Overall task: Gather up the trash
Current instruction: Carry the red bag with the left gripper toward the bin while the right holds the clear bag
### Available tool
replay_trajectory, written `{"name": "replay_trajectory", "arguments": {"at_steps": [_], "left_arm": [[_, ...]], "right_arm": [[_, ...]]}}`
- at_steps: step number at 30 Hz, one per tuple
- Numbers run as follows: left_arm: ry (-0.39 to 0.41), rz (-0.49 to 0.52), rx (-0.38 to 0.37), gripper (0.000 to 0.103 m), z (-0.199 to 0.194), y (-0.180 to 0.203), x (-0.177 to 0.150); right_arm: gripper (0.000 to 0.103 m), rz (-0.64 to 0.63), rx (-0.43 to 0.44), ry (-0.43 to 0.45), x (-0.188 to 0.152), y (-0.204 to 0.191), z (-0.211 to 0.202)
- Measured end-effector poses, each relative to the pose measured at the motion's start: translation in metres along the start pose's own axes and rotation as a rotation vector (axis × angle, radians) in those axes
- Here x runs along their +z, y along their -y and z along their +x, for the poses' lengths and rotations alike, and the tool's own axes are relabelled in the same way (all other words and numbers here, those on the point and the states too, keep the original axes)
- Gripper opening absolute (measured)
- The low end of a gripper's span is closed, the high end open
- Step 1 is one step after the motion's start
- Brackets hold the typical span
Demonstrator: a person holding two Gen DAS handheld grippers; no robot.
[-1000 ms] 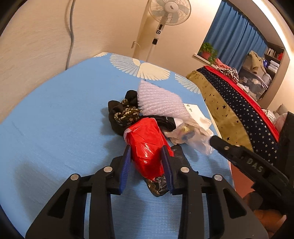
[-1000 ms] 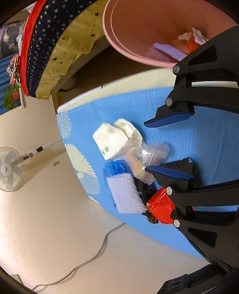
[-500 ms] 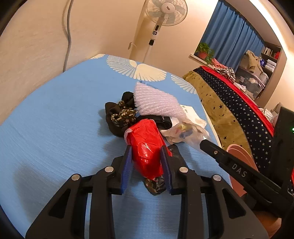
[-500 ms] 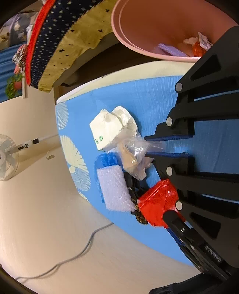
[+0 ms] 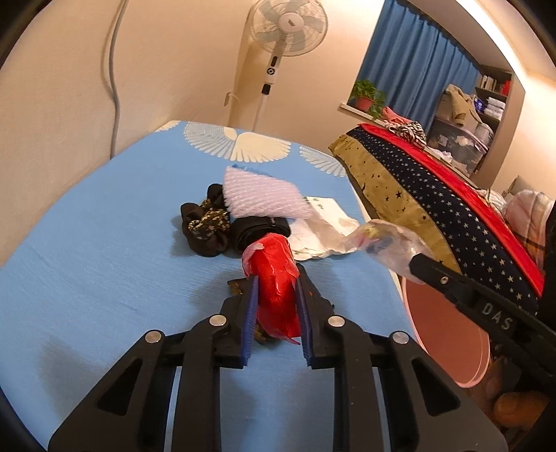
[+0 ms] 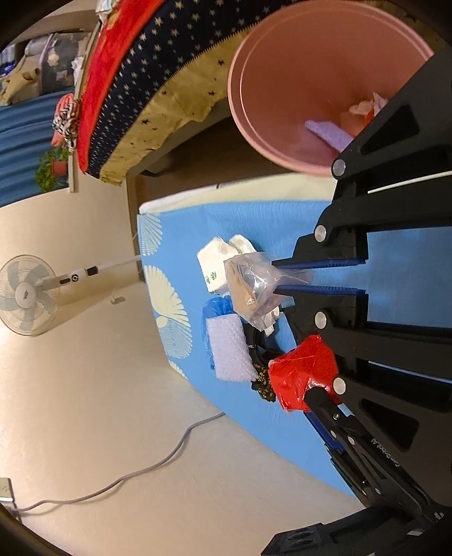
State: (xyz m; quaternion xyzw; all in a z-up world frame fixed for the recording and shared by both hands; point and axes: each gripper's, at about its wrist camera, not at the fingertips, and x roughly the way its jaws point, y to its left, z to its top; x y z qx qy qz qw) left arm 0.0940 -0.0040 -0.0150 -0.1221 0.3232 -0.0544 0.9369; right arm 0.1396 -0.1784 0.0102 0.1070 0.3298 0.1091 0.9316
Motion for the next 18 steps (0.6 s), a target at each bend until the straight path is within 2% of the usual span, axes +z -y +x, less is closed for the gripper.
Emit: {"name": "replay_trajectory", "arguments": {"at_steps": [18], "left_arm": [[0.039,0.092,-0.025,0.020,-0.049,0.037,-0.018]], "right_arm": [[0.009,-0.031,-0.069,0.083,-0.018,0.004,-0.079]]}}
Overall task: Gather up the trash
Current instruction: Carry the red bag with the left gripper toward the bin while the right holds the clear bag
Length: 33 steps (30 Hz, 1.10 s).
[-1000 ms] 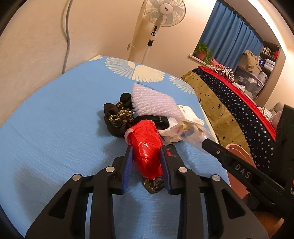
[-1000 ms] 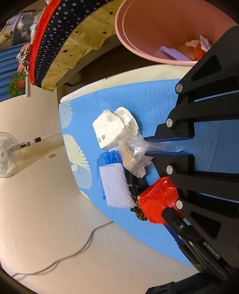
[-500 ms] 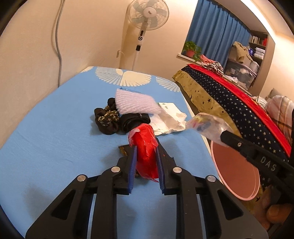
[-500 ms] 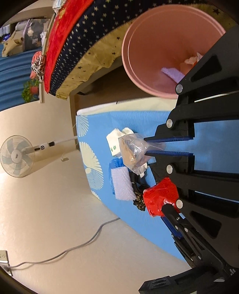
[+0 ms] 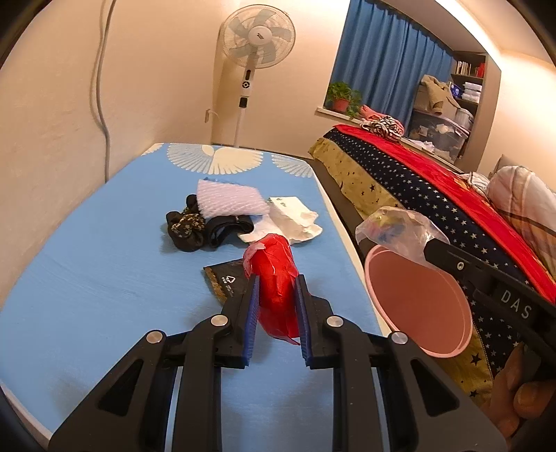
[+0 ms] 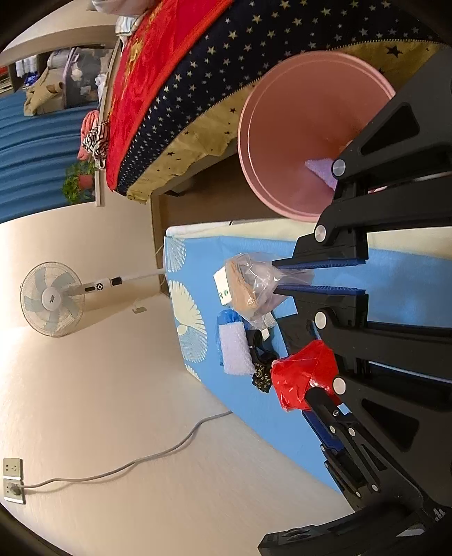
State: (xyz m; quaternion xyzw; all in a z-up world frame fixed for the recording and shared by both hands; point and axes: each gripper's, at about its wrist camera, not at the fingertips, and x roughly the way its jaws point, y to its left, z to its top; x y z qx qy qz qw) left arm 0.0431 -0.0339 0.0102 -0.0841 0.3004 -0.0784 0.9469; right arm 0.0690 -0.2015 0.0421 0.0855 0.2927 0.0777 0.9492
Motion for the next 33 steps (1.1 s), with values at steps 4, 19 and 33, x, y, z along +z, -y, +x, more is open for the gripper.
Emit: {"name": "replay_trajectory", "arguments": {"at_steps": [4,19,33], "left_arm": [[0.011,0.009,-0.009,0.020,-0.005,0.006,0.001],[0.018,0.030,-0.033,0.020,-0.003,0.020,0.001],[0.014,0.037,-0.066,0.020,0.012,0.032,0.003]], "right_arm": [[0.009,-0.001,-0.019,0.004,-0.002,0.005,-0.007],[0.009,0.057,-0.086,0.033,0.000,0.032,-0.019],[0.009,0.076,-0.145,0.046,0.002,0.045,-0.017]]}}
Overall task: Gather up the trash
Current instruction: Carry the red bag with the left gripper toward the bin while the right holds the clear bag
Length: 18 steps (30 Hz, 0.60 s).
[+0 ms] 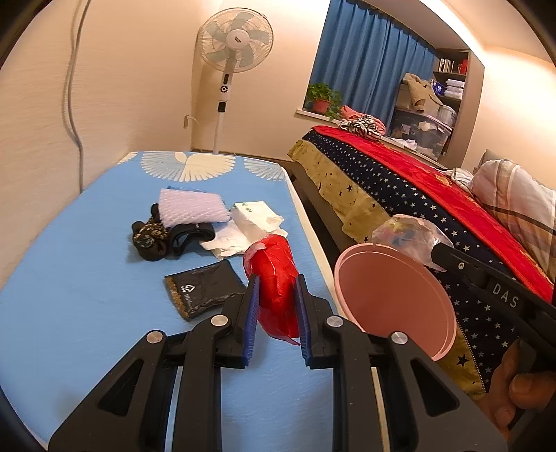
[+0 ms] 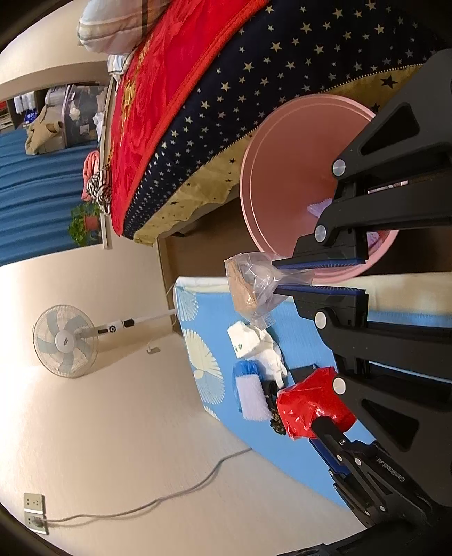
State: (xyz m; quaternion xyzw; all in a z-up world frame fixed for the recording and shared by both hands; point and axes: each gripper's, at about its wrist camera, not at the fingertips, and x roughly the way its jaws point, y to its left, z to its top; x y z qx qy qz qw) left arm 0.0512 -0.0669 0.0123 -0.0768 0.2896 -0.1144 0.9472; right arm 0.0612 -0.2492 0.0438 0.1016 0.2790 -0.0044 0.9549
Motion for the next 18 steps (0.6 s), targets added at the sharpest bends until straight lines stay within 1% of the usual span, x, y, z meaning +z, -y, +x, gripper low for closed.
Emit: {"name": "replay_trajectory", "arguments": {"at_steps": [18], "left_arm": [[0.000,0.038,-0.046,0.020,0.015,0.028,0.001]], "right_arm": [[0.009,0.023,-0.075,0.028,0.004,0.018,0.002]]}}
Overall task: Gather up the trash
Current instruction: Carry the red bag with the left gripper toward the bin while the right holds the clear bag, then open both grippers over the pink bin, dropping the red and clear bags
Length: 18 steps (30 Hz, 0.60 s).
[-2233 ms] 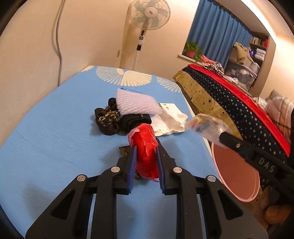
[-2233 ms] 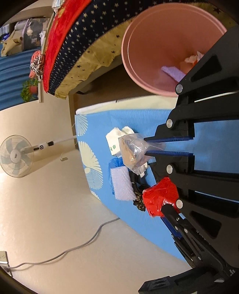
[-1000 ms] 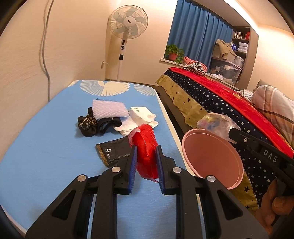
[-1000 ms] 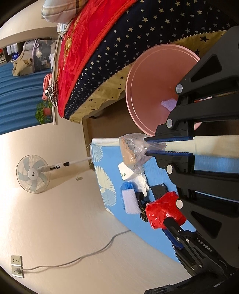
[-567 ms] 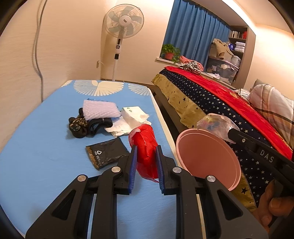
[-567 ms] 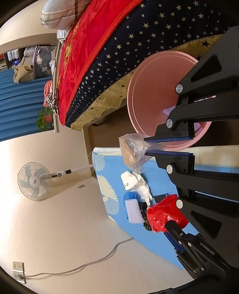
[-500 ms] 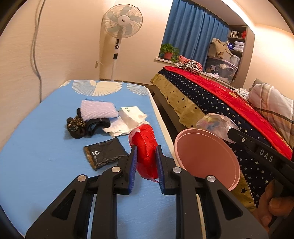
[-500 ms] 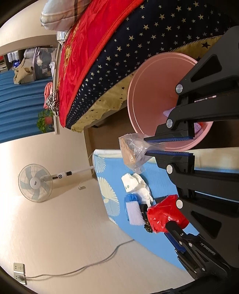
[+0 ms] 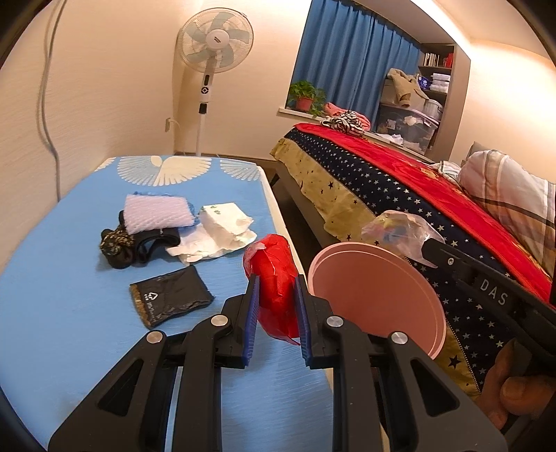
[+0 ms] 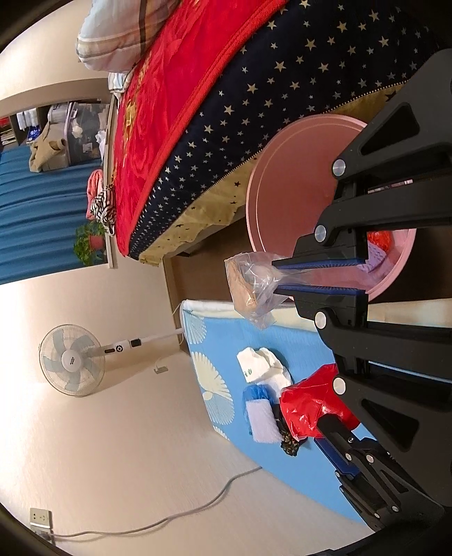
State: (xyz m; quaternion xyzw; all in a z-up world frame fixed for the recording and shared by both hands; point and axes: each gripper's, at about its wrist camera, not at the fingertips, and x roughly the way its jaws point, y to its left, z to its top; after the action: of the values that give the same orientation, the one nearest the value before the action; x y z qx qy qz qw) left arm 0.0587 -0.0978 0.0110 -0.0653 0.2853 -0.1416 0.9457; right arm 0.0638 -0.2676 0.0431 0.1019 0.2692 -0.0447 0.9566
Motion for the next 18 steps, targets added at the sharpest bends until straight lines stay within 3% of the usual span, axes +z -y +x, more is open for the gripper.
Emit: {"name": "replay_trajectory", "arguments": {"at_steps": [18], "left_arm": [[-0.005,0.017,-0.046,0.020,0.020,0.025,0.004]], "right_arm": [[0.009,0.049,-0.119,0.037,0.006,0.028,0.000]]}}
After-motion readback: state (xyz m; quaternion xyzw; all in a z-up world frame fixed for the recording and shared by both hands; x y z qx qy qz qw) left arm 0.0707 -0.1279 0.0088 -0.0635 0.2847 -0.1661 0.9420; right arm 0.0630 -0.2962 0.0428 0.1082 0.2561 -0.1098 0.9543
